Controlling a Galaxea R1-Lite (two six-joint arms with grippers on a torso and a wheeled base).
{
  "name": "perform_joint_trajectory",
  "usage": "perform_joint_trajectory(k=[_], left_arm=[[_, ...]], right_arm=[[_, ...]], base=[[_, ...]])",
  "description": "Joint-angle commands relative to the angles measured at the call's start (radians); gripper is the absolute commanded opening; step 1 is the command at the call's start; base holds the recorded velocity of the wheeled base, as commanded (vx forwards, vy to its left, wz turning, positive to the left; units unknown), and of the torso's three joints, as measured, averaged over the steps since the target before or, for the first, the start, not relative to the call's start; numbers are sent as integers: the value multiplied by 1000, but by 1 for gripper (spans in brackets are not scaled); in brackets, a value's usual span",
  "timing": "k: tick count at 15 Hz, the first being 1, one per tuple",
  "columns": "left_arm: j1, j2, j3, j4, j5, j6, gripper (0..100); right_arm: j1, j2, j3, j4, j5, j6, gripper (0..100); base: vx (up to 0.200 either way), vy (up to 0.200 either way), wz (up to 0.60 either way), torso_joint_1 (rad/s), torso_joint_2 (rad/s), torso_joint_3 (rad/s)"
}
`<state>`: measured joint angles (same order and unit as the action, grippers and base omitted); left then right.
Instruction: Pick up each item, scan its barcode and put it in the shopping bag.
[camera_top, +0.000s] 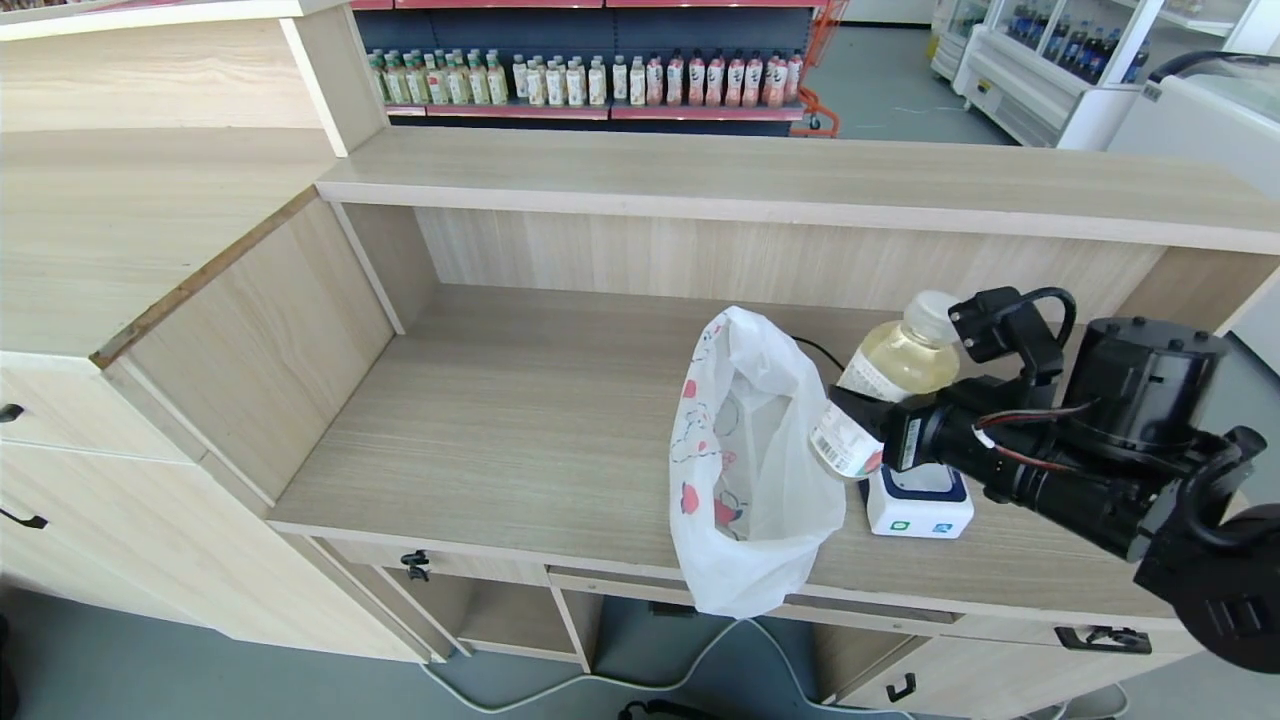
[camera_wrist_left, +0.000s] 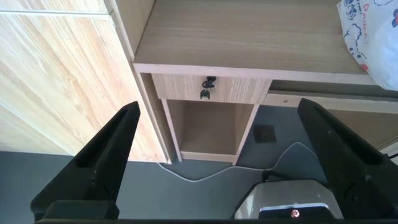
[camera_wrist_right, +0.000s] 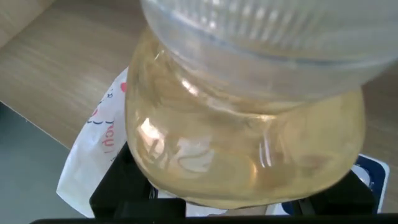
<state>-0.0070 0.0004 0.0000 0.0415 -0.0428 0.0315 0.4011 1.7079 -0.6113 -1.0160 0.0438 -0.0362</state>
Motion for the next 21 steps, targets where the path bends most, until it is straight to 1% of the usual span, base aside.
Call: perform_joint_trajectory(k=[1,5,7,9,11,14,18,21], left_arm=[[-1,0,0,0,0,-1,100],[-1,0,0,0,0,-1,100],[-1,0,0,0,0,-1,100],[-1,0,0,0,0,1,100],[-1,0,0,0,0,-1,100],[-1,0,0,0,0,-1,100],[1,0,0,0,0,-1,100],[-1,0,0,0,0,1,100]], right_arm=[[27,108,28,-65,2,-2,0],[35,272,70,-286,5,-11,0],[28,326,62,-331,5,-28,0],[28,391,54,-371,37,-53,0],[28,440,30,-394,60,-91,0],[22,487,-33,-395,145,-151,0],[32,529,-85,-394,151,-163,0],[28,553,-85,-395,151,-199,0]], base=[[0,0,0,0,0,0],[0,0,0,0,0,0],[0,0,0,0,0,0],[0,0,0,0,0,0],[0,0,0,0,0,0],[0,0,0,0,0,0],[0,0,0,0,0,0],[0,0,0,0,0,0]])
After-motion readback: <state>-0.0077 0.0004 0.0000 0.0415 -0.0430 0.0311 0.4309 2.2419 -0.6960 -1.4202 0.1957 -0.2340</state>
